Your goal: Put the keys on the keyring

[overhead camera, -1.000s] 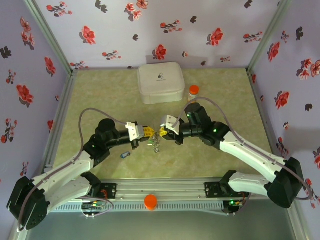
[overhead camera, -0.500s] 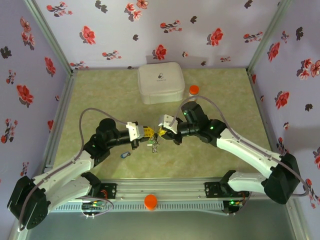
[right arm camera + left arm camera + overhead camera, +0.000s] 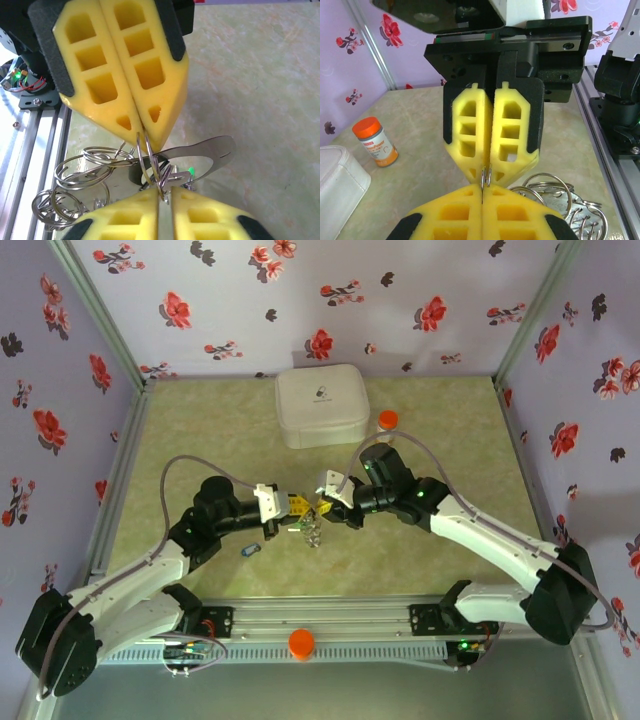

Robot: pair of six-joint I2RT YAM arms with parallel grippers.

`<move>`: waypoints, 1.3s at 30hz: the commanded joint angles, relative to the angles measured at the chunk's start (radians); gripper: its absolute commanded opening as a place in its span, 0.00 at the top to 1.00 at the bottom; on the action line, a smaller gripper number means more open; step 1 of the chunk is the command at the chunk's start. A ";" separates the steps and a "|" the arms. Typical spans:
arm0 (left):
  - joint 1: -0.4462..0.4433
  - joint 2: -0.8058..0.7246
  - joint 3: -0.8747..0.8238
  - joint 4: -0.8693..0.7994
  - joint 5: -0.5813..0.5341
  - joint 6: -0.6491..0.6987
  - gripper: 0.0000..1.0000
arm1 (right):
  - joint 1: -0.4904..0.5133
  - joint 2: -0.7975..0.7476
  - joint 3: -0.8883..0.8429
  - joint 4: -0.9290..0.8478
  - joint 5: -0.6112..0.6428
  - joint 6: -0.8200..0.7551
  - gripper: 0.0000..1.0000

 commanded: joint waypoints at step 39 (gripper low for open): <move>0.004 -0.001 0.146 -0.260 -0.043 0.134 0.78 | 0.072 0.053 0.231 -0.274 0.152 -0.137 1.00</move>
